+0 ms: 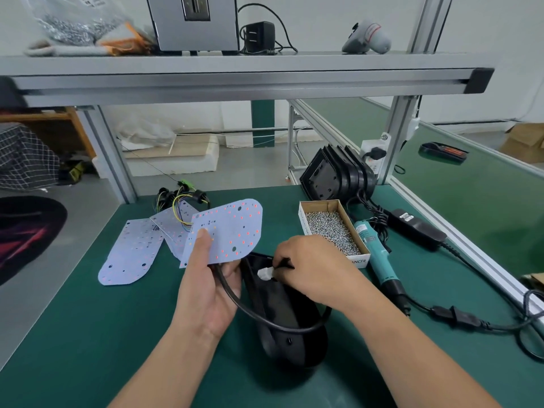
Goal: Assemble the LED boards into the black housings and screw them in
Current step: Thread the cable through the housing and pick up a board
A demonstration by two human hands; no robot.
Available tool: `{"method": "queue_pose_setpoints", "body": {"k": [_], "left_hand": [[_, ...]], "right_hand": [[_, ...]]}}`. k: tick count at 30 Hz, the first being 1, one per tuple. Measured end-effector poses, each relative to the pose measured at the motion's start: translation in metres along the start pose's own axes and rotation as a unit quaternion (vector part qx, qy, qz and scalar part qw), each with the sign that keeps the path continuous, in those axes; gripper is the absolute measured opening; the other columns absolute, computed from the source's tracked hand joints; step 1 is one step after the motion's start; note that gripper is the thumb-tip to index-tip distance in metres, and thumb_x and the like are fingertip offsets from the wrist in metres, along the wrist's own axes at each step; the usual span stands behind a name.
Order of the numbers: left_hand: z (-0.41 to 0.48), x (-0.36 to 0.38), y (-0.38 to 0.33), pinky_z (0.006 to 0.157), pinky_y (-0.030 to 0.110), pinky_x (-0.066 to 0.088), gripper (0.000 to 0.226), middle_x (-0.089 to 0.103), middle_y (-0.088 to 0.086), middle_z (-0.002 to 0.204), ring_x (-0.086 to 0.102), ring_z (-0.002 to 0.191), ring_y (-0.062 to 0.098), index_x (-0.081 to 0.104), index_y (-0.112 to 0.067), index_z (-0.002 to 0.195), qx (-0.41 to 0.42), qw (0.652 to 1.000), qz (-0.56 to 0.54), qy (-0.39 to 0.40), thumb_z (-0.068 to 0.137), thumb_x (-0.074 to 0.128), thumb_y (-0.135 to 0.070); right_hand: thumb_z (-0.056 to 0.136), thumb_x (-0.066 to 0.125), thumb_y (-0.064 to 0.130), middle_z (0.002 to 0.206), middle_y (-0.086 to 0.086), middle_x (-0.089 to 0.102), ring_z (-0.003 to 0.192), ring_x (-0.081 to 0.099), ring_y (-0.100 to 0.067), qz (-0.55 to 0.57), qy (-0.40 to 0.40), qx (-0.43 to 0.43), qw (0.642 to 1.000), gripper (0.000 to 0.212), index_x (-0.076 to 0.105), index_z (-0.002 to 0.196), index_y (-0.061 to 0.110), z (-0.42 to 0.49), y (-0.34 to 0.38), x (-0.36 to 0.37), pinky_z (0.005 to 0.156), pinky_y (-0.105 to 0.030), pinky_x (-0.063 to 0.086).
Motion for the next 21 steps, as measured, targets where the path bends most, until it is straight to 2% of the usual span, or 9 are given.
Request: {"method": "queue_pose_setpoints", "body": {"k": [3, 5, 7, 8, 10, 12, 14, 18, 21], "left_hand": [[-0.001, 0.003, 0.001, 0.051, 0.022, 0.052, 0.026, 0.053, -0.006, 0.056, 0.048, 0.043, 0.008, 0.064, -0.017, 0.11, 0.005, 1.0, 0.009, 0.008, 0.111, 0.051, -0.039], [0.0, 0.004, 0.0, 0.054, 0.024, 0.055, 0.026, 0.061, -0.004, 0.061, 0.057, 0.05, 0.009, 0.063, -0.017, 0.108, 0.013, 0.999, 0.029, 0.002, 0.109, 0.054, -0.041], [0.0, 0.006, -0.002, 0.082, 0.039, 0.064, 0.033, 0.08, 0.005, 0.099, 0.077, 0.088, 0.019, 0.066, -0.015, 0.125, 0.033, 0.998, 0.05, -0.008, 0.108, 0.057, -0.041], [-0.001, 0.007, -0.003, 0.099, 0.048, 0.06, 0.036, 0.079, 0.007, 0.12, 0.076, 0.11, 0.025, 0.065, -0.016, 0.135, 0.043, 0.997, 0.063, -0.015, 0.108, 0.058, -0.039], [-0.004, 0.01, -0.005, 0.111, 0.06, 0.05, 0.037, 0.075, 0.008, 0.131, 0.07, 0.124, 0.031, 0.064, -0.017, 0.139, 0.058, 0.994, 0.082, -0.031, 0.108, 0.059, -0.037], [-0.005, 0.012, -0.004, 0.107, 0.062, 0.052, 0.036, 0.076, 0.009, 0.129, 0.073, 0.118, 0.032, 0.066, -0.017, 0.136, 0.055, 0.994, 0.089, -0.037, 0.108, 0.06, -0.037], [-0.004, 0.01, -0.003, 0.096, 0.056, 0.058, 0.036, 0.076, 0.009, 0.126, 0.076, 0.105, 0.027, 0.067, -0.017, 0.135, 0.05, 0.994, 0.088, -0.045, 0.107, 0.059, -0.04], [0.003, 0.001, 0.003, 0.097, 0.06, 0.048, 0.05, 0.066, 0.012, 0.125, 0.06, 0.107, 0.04, 0.064, -0.01, 0.139, -0.004, 0.997, 0.044, -0.058, 0.105, 0.06, -0.047], [0.006, -0.005, 0.005, 0.09, 0.051, 0.049, 0.056, 0.065, 0.011, 0.115, 0.056, 0.098, 0.031, 0.064, -0.008, 0.14, -0.003, 0.997, 0.035, -0.072, 0.103, 0.063, -0.05]], "right_hand": [[0.091, 0.069, 0.051, 0.088, 0.003, 0.073, 0.086, 0.067, -0.021, 0.009, -0.004, 0.008, 1.0, 0.029, 0.078, 0.096, 0.024, 0.0, -0.001, -0.001, 0.078, -0.04, 0.056], [0.091, 0.067, 0.054, 0.086, 0.005, 0.073, 0.084, 0.067, -0.02, 0.016, -0.006, 0.013, 1.0, 0.031, 0.078, 0.095, 0.025, 0.0, -0.003, -0.001, 0.076, -0.039, 0.056], [0.092, 0.062, 0.059, 0.083, 0.005, 0.07, 0.08, 0.064, -0.021, -0.019, -0.016, -0.003, 1.0, 0.036, 0.076, 0.093, 0.026, 0.001, 0.001, 0.002, 0.069, -0.037, 0.051], [0.093, 0.061, 0.059, 0.083, 0.005, 0.067, 0.079, 0.061, -0.023, -0.043, -0.024, -0.013, 0.999, 0.036, 0.075, 0.093, 0.026, 0.002, 0.005, 0.004, 0.066, -0.037, 0.047], [0.096, 0.063, 0.054, 0.091, 0.004, 0.067, 0.086, 0.062, -0.026, -0.07, -0.044, -0.021, 0.996, 0.029, 0.074, 0.099, 0.028, 0.004, 0.009, 0.008, 0.07, -0.038, 0.047], [0.098, 0.063, 0.049, 0.102, 0.003, 0.068, 0.096, 0.064, -0.027, -0.065, -0.06, -0.018, 0.996, 0.025, 0.073, 0.107, 0.028, 0.006, 0.009, 0.01, 0.078, -0.04, 0.051], [0.098, 0.062, 0.046, 0.105, 0.003, 0.068, 0.098, 0.065, -0.026, -0.039, -0.068, -0.013, 0.997, 0.022, 0.074, 0.111, 0.032, 0.007, 0.009, 0.01, 0.081, -0.04, 0.052], [0.095, 0.063, 0.044, 0.095, 0.005, 0.068, 0.093, 0.064, -0.022, -0.027, -0.063, 0.009, 0.998, 0.016, 0.074, 0.099, 0.033, 0.01, 0.006, 0.011, 0.079, -0.038, 0.051], [0.092, 0.069, 0.042, 0.087, 0.006, 0.071, 0.086, 0.064, -0.018, 0.03, -0.046, 0.035, 0.998, 0.014, 0.075, 0.093, 0.029, 0.011, -0.004, 0.011, 0.077, -0.037, 0.052]]}}
Point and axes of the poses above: each hand's wrist, its own z-axis towards the middle knuckle, its own x-axis out of the palm, y = z × x, the point moved 5 cm from there along z, towards the middle knuckle
